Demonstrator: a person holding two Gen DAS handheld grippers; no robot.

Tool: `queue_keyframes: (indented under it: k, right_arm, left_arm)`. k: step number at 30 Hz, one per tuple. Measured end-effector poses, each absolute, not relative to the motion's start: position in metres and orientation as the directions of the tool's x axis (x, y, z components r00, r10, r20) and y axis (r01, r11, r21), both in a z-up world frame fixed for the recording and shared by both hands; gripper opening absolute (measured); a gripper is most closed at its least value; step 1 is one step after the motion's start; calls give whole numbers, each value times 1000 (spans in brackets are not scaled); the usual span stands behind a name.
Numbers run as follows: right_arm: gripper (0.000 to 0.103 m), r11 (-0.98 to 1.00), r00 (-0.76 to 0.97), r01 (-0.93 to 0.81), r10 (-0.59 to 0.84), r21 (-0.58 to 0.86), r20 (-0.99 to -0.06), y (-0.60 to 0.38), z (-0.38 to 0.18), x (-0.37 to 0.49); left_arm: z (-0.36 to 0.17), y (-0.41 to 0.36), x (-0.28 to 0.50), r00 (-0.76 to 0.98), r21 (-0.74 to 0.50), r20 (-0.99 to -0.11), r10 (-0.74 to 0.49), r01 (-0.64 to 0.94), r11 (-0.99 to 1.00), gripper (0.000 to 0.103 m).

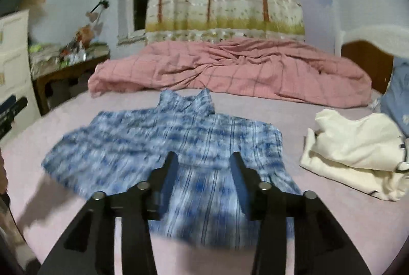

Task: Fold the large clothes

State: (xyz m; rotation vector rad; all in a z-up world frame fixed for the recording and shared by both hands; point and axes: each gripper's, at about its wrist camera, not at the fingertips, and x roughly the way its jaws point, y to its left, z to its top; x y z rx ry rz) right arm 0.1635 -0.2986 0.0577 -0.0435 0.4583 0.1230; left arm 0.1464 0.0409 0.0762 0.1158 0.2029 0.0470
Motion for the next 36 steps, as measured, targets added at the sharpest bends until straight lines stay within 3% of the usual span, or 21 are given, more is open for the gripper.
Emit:
queue_keyframes:
  k: [8, 10, 14, 19, 23, 30, 36]
  right_arm:
    - [57, 991, 873, -111, 62, -73, -484, -283, 29, 91]
    - [71, 994, 878, -94, 53, -63, -476, -282, 22, 81]
    - [85, 995, 883, -94, 64, -41, -465, -283, 14, 74]
    - [86, 996, 865, -77, 50, -34, -500, -285, 8, 82]
    - [86, 996, 842, -81, 55, -26, -537, -287, 3, 92]
    - [86, 962, 782, -127, -52, -240, -621, -274, -12, 125]
    - [86, 964, 723, -165, -24, -207, -690, -275, -26, 146]
  left_arm:
    - [33, 51, 105, 960, 94, -275, 59, -35, 995, 74]
    - [30, 50, 93, 964, 92, -258, 60, -37, 995, 74]
    - [30, 49, 82, 968, 85, -245, 51, -31, 996, 76]
    - [24, 45, 83, 968, 120, -248, 43, -13, 993, 90]
    - [15, 35, 95, 949, 172, -314, -28, 85, 981, 103]
    - [-18, 15, 144, 836, 242, -545, -66, 231, 942, 103]
    - [-41, 14, 187, 769, 252, -639, 7, 201, 947, 103]
